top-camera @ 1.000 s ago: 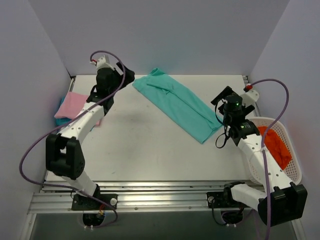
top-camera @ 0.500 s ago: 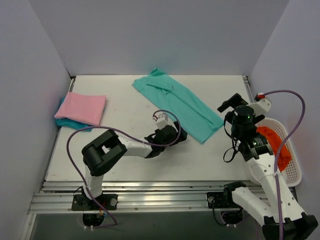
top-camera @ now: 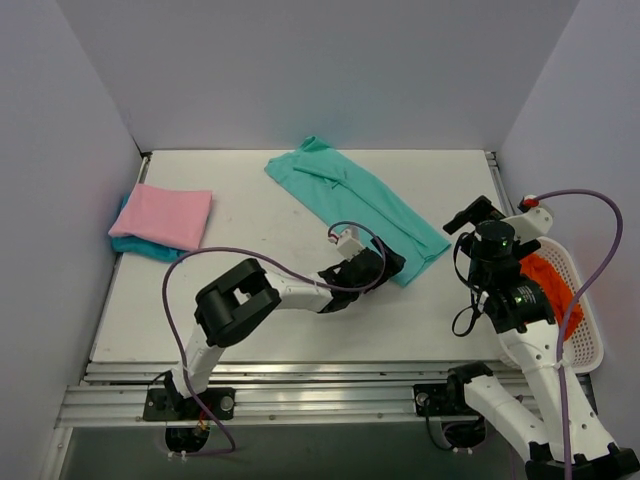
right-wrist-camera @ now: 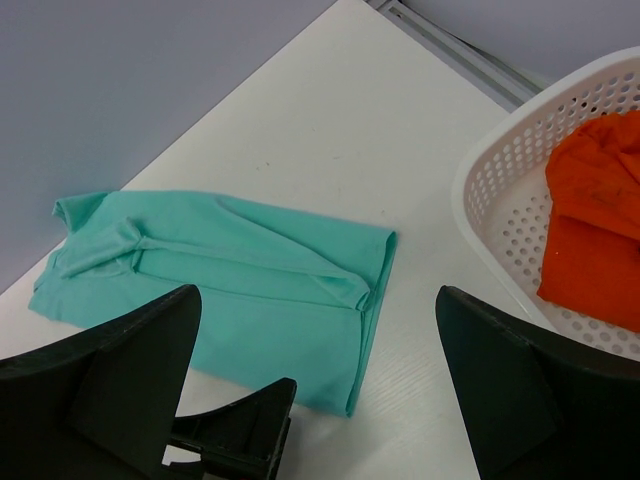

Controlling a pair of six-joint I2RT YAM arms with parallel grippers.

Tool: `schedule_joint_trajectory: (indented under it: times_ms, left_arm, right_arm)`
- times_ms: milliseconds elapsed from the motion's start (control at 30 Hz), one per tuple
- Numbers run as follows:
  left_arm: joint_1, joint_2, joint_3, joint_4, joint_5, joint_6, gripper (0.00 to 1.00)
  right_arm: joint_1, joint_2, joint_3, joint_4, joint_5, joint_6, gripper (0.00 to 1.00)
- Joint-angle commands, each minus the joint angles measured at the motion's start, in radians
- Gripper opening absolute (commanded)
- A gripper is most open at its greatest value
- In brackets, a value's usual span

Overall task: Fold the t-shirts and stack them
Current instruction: Fold the tshirt

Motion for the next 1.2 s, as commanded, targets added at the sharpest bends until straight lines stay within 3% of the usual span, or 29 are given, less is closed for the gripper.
schedule_joint_trajectory:
  times_ms: [0,167,333,567,1033,1133,1167]
  left_arm:
    - [-0.033,-0.031,0.029,-0.05,-0.076,-0.068,0.95]
    - [-0.108,-0.127,-0.027,-0.109,-0.218,-0.091,0.95]
    - [-0.111,-0.101,0.005,-0.123,-0.233,-0.089,0.94]
    - [-0.107,-0.015,0.087,-0.103,-0.199,-0.066,1.0]
    - [-0.096,0.048,0.148,-0.131,-0.153,-0.105,1.0]
    - [-0.085,0.085,0.166,-0.12,-0.123,-0.115,1.0]
    - [-0.079,0.096,0.18,-0.117,-0.115,-0.115,0.92]
  right_arm:
    - [0.006,-0.014,0.03,-0.018,0.048,-0.013,1.0]
    - [0.005,-0.006,0.012,-0.011,0.054,-0.016,1.0]
    - [0.005,0.0,-0.002,0.002,0.048,-0.013,1.0]
    - [0.005,-0.011,0.007,-0.009,0.07,-0.027,1.0]
    - [0.005,-0.001,-0.004,-0.001,0.088,-0.035,1.0]
    - [0.005,0.002,-0.005,0.002,0.088,-0.033,1.0]
    - [0.005,0.002,-0.005,0.0,0.088,-0.035,1.0]
